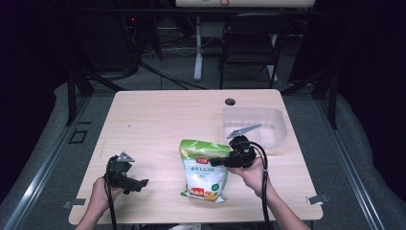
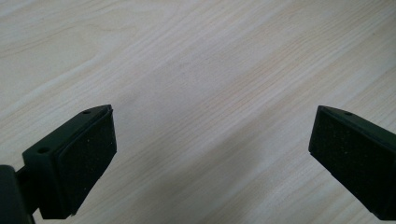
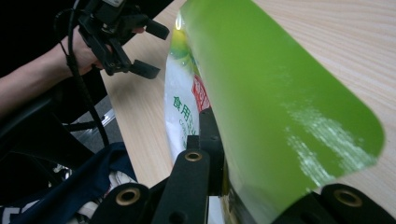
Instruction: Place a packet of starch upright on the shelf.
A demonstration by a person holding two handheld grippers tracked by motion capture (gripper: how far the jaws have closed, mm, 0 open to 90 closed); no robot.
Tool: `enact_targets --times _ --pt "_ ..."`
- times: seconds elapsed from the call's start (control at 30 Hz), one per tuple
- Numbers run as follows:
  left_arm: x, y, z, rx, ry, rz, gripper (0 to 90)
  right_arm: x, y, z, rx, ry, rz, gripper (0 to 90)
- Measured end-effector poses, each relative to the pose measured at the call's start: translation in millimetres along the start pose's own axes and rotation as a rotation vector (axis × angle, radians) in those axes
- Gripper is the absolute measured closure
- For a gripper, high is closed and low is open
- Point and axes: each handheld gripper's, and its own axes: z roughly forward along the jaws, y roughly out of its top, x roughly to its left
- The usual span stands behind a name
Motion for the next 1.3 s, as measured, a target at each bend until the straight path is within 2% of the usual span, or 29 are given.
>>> enact_targets --times 0.23,0.43,0.6,0.93,1.3 --pt "-0.1 0.1 0.1 0.001 0.001 0.001 0.9 10.9 4.2 -14.6 -0.026 -0.030 -0.041 90.0" --pt "-0.1 0.1 -0.2 -0.001 0.000 0.001 0.8 12.3 5.3 -26.8 -0.047 -0.074 -0.057 90.0" --pt "0.0 0.1 -0.2 -0.002 0.000 0.000 0.8 12.3 5.0 -38.6 -0.074 -0.109 -0.057 90.0" --pt "0.4 -0.2 -0.5 -0.006 0.001 -0.003 0.8 11.3 3.1 -54.4 -0.097 -0.140 -0.049 90.0" --pt "0.3 0.0 -0.5 -0.006 0.001 -0.001 0.7 6.5 -4.1 -76.4 -0.134 -0.177 -0.019 90.0"
